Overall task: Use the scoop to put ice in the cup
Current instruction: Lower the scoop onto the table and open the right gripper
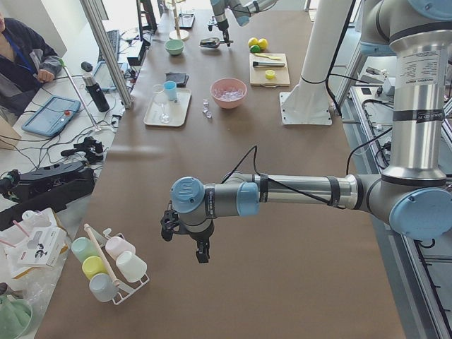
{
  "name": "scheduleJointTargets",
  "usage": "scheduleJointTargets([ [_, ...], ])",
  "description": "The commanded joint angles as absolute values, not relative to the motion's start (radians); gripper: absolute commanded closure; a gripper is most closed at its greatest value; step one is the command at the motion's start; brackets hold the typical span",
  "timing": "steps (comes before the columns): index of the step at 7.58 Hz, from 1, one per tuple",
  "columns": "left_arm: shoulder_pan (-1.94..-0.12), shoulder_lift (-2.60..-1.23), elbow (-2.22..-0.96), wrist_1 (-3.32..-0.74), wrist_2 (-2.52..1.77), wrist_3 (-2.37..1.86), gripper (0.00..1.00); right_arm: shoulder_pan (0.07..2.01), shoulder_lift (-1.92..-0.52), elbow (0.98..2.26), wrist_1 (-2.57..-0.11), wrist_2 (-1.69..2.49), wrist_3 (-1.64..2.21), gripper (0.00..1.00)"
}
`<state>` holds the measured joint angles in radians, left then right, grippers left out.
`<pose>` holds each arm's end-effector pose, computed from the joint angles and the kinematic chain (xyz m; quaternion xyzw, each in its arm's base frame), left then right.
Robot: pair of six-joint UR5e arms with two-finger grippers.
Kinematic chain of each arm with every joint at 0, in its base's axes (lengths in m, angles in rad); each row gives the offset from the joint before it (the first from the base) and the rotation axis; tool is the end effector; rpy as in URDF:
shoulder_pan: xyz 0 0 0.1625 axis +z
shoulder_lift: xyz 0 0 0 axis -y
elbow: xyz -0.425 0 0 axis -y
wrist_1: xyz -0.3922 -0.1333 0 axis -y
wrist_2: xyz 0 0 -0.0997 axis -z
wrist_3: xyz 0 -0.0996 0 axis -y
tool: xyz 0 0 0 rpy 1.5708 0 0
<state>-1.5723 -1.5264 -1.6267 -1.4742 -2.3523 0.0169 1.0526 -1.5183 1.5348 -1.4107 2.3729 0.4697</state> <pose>-0.0638 -0.4665 0.6615 -0.0358 0.3809 -0.0091 0.9239 -0.2063 -0.4864 0.6311 -0.1129 -0.3809 -0.0566 0.9160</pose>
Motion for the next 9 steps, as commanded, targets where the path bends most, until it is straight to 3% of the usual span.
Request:
scheduleJointTargets([
  [1,-1.572,-1.526,-1.626,-1.474,-2.352,0.017,0.02,1.08,-1.493,1.555,-1.411,2.408,0.471,0.0],
  [4,-1.572,-1.526,-1.621,-1.474,-2.35,0.017,0.02,1.24,-1.514,1.704,-1.442,2.453,0.468,0.0],
  [7,-1.572,-1.528,-1.611,-1.476,-2.352,0.015,0.02,1.426,-1.519,1.822,-1.628,2.474,0.446,0.0],
  [9,-1.574,-1.528,-1.609,-1.476,-2.352,0.017,0.02,1.552,-1.537,1.801,-1.778,2.369,0.105,0.0],
])
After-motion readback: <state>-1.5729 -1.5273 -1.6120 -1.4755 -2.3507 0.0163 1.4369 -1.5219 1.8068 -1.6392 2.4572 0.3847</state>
